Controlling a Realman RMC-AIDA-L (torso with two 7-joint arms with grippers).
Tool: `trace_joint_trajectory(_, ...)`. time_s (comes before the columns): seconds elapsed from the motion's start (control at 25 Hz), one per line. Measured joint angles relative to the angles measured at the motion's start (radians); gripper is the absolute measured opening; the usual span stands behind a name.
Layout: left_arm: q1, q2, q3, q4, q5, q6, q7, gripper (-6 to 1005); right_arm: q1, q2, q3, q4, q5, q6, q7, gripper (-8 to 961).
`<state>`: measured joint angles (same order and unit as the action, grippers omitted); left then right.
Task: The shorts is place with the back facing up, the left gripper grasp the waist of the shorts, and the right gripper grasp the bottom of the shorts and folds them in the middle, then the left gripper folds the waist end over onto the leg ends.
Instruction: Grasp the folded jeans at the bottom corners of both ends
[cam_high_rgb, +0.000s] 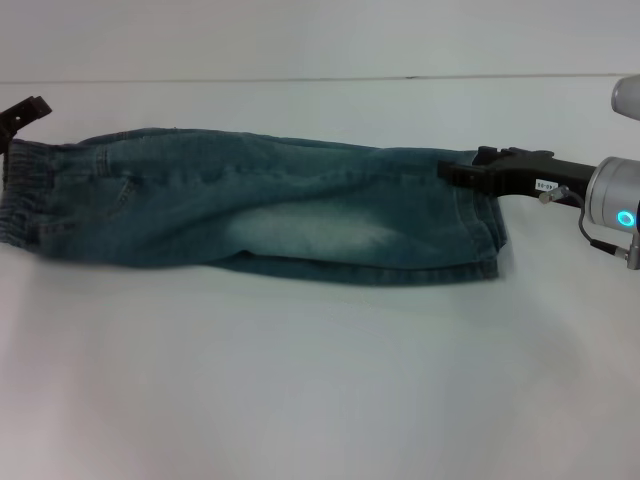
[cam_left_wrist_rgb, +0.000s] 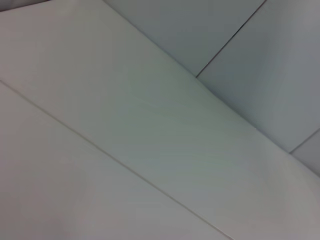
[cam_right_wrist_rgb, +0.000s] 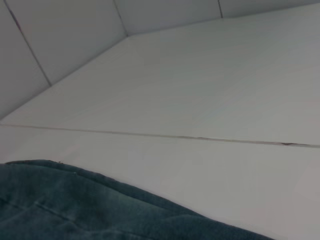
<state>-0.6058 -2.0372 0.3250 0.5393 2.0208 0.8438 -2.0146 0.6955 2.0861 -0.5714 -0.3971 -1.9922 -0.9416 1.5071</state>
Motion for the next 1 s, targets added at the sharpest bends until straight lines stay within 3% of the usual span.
trace_joint_trajectory(0.04, 0.003, 0.004, 0.012, 0.006, 0.004, 0.002, -0.006, 938, -0.001, 0.000, 0.001, 0.000, 0.001, -0.004, -0.001, 809)
trace_joint_trajectory(0.24, 0.009, 0.028, 0.043, 0.076, 0.076, 0.040, -0.012, 935, -0.007, 0.000, 0.009, -0.002, 0.014, -0.033, -0.003, 809)
trace_joint_trajectory(0.48, 0.026, 0.056, 0.042, 0.189, 0.196, 0.198, -0.027, 922, -0.036, -0.009, 0.010, -0.015, 0.079, -0.115, -0.002, 804)
trace_joint_trajectory(0.6, 0.029, 0.076, 0.040, 0.247, 0.293, 0.348, -0.073, 915, -0.059, -0.024, 0.010, -0.029, 0.111, -0.229, 0.004, 802)
trace_joint_trajectory(0.8, 0.017, 0.090, 0.043, 0.322, 0.432, 0.520, -0.178, 902, -0.091, -0.048, -0.004, -0.109, 0.110, -0.560, 0.005, 801)
trace_joint_trajectory(0.84, -0.008, 0.101, 0.044, 0.337, 0.531, 0.591, -0.248, 900, -0.092, -0.055, -0.008, -0.122, 0.102, -0.629, 0.004, 801)
trace_joint_trajectory(1.0, -0.047, 0.115, 0.049, 0.335, 0.662, 0.642, -0.331, 890, -0.093, -0.075, -0.018, -0.157, 0.065, -0.803, 0.022, 801)
